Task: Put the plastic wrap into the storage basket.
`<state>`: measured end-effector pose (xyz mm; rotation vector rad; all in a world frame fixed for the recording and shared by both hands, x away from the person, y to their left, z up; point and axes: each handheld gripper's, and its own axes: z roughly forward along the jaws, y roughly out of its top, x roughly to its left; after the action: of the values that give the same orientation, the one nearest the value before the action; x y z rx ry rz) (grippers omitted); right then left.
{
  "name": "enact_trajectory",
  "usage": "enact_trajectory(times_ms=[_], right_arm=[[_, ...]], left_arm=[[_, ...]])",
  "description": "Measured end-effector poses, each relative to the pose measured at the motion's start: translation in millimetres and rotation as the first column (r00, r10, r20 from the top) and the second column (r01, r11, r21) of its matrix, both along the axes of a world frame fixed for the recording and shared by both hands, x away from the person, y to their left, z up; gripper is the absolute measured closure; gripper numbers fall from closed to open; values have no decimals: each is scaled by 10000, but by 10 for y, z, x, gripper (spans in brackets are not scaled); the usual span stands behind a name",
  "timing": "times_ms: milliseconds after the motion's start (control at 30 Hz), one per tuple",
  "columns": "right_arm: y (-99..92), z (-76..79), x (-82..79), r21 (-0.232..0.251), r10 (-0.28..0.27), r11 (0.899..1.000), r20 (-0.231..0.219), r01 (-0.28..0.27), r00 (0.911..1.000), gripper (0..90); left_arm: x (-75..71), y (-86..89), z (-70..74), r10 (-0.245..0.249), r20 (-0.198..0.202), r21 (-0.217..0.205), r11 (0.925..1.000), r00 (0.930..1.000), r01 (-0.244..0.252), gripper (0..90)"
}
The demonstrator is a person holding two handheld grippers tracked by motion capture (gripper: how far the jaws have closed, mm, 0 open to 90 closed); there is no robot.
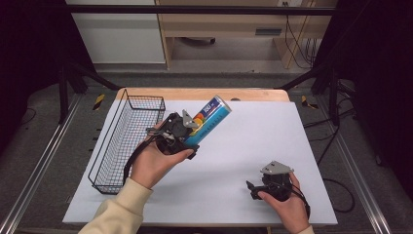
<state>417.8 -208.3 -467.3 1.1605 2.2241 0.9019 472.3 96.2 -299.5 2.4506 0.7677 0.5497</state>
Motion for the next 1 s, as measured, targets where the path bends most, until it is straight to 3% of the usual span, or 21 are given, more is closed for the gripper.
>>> enact_trajectory(times_ms=[267, 600, 1000], right_arm=[[7, 13, -9, 65, 56, 10000, 24, -57, 10000, 87], [5, 14, -14, 21, 93, 10000, 34, -93, 10000, 87], [15, 23, -19, 11, 129, 9999, 146, -129, 9998, 82]], left_arm=[[-53, 93, 143, 297, 109, 134, 9995, 9995, -299, 319], [-84, 253, 173, 698, 102, 279, 9972, 9975, -701, 319], [-199, 627, 326, 1452, 264, 379, 9885, 9890, -1462, 319]])
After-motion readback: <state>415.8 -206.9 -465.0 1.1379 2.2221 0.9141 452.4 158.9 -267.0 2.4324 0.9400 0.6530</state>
